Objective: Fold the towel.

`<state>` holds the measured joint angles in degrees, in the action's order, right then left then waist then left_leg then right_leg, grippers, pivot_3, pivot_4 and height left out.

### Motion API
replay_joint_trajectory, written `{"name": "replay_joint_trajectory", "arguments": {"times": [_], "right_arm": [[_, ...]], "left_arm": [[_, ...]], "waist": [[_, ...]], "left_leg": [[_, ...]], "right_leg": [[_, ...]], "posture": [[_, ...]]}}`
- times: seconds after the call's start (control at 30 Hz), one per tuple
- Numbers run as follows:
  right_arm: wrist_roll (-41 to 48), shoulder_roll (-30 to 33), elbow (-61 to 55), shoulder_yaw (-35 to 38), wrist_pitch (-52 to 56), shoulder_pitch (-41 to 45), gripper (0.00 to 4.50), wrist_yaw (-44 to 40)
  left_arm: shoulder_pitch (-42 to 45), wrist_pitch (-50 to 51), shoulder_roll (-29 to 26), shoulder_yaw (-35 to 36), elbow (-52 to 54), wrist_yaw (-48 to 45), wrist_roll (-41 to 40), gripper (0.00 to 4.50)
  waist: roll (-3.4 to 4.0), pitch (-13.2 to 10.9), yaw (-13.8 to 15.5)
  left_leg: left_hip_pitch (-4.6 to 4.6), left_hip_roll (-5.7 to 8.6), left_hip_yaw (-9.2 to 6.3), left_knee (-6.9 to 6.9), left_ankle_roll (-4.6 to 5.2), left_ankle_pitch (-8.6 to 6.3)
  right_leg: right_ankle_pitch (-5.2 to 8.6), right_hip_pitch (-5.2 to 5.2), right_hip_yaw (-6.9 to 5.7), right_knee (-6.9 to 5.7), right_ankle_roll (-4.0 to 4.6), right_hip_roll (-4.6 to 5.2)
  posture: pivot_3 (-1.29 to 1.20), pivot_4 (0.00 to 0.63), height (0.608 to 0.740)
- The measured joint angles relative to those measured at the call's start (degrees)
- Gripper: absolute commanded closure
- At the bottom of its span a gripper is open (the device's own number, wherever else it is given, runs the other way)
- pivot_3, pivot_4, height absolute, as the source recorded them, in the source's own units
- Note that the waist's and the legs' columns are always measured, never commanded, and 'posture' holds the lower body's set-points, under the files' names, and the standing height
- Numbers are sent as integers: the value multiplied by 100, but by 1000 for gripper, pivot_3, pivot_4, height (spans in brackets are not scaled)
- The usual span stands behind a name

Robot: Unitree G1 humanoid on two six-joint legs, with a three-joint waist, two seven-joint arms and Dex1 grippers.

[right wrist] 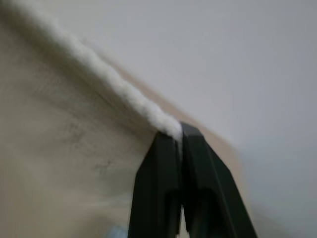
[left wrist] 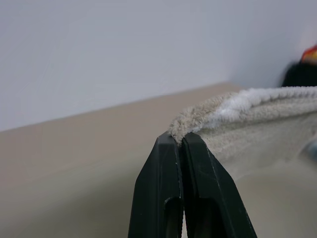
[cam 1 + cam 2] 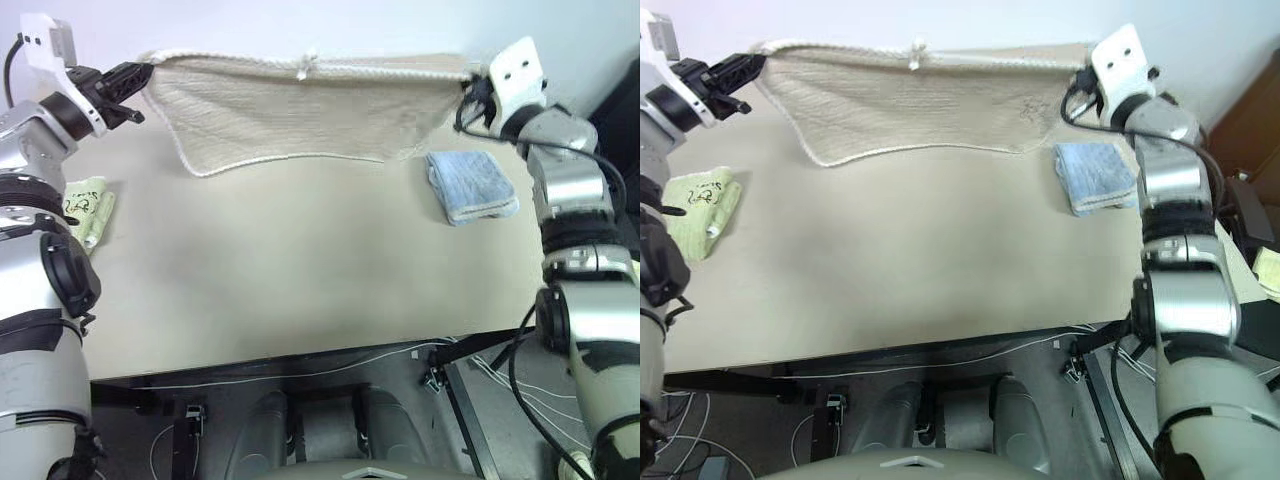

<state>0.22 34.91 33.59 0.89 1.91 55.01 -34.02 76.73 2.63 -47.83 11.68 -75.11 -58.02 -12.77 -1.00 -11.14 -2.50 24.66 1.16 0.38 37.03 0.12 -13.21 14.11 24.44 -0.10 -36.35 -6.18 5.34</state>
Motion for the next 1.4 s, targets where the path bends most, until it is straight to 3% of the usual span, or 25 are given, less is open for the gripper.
{"name": "replay_joint_trajectory", "arguments": {"times": [0.13,0.33,0.5,0.7,0.97,1.1,1.23,1.4], "right_arm": [[669,280,-2124,13,1186,-1446,4500,-819],[1243,926,-3804,236,2316,-2195,4500,-1297],[1415,1200,-4099,335,2691,-2421,4500,-1484],[1979,2119,-5069,412,3055,-3758,4500,-2552],[2113,2617,-5348,523,2869,-5040,4500,-3071],[2318,2731,-5578,954,2967,-5496,4500,-3234],[2399,2833,-5715,1145,3024,-5638,4500,-3320],[2554,2847,-5668,1137,3056,-5405,4500,-3349]], "left_arm": [[-642,-512,-265,-266,20,-532,463,4476],[-1249,-410,-501,-163,172,-1658,449,4476],[-1794,-297,-520,-163,504,-2408,407,4476],[-3050,-90,-779,-123,1210,-3160,192,4476],[-5612,843,-925,147,3425,-3401,-533,4476],[-6502,1215,-926,458,4383,-3226,-912,4476],[-6808,1447,-930,625,4817,-3010,-1103,4476],[-6573,1498,-1003,640,4821,-2798,-1162,4476]], "waist": [[3,-1,32],[-10,-7,88],[-11,-7,164],[-13,-5,185],[-13,-3,171],[-9,-1,187],[-10,0,187],[-9,-1,183]], "left_leg": [[6,-6,-3,8,1,0],[4,-7,-5,27,2,-1],[-3,-10,-6,29,1,-1],[4,-9,-5,27,13,-8],[-20,-21,-9,25,8,-11],[-20,-22,-11,19,5,-12],[-20,-22,-11,16,-9,-20],[-18,-22,-11,10,-9,-20]], "right_leg": [[0,1,-1,0,-3,5],[-8,-3,-4,-4,-8,9],[-9,-7,-4,-10,-7,8],[-8,-9,-5,8,-9,14],[-2,-22,7,6,20,42],[1,-24,12,14,35,52],[2,-29,11,28,52,56],[2,-21,11,29,53,56]], "posture": [[0,150,740],[0,150,740],[0,150,740],[0,150,740],[0,150,740],[0,150,740],[0,150,740],[0,150,740]]}}
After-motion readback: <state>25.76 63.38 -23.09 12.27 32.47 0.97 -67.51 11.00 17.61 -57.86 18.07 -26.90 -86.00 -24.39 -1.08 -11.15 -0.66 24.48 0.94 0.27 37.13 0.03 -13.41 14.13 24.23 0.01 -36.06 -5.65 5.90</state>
